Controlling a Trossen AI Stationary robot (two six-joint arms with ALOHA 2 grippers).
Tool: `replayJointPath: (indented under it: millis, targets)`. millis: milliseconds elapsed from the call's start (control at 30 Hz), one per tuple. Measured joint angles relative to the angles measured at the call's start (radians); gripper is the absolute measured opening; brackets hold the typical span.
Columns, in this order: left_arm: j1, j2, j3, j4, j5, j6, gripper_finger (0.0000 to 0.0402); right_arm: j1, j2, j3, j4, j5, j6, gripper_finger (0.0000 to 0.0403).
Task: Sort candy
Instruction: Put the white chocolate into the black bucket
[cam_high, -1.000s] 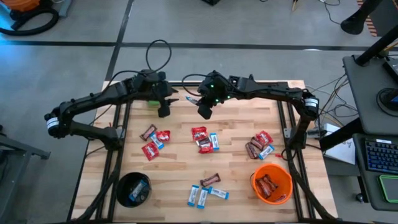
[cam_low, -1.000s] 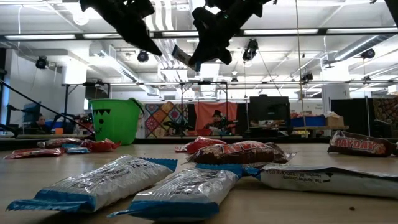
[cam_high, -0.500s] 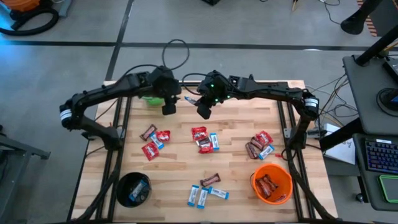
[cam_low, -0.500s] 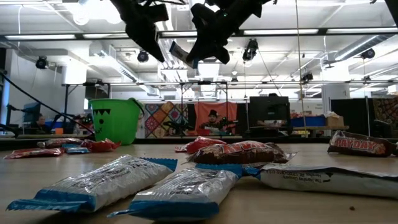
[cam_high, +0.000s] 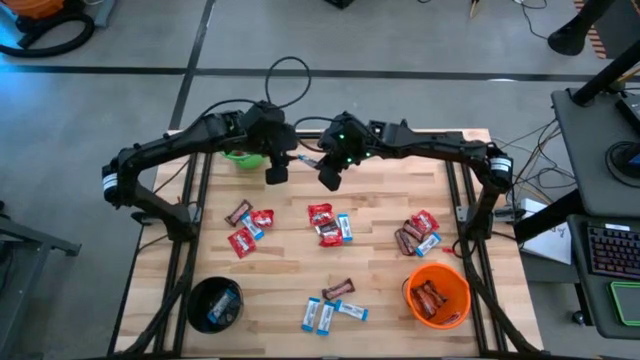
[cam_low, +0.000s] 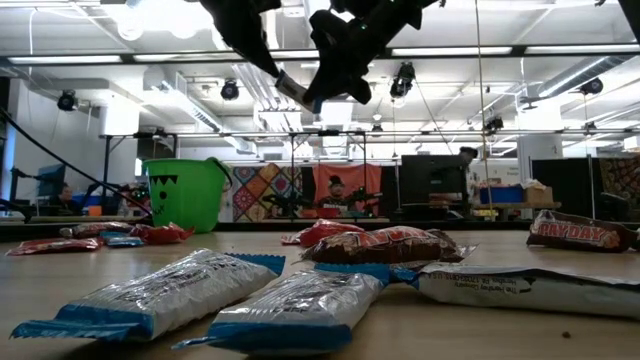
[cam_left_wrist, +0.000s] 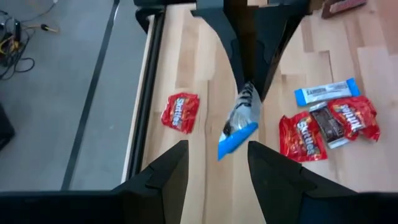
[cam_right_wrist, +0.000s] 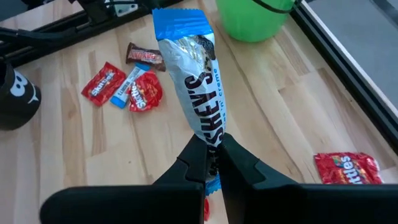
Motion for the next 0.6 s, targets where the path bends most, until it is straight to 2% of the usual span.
replayJointPath:
  millis: [167,600]
  targets:
    - [-0.014,0.002,-0.013,-0.001,0.019,0.058,0.0149,-0.007,0.000,0.000,0.000,0.000,-0.004,0.0013]
    - [-0.024,0.072,-0.014,0.061,0.051,0.090,0.0149,-0.008,0.000,0.000,0.001,0.000,0.001,0.0013]
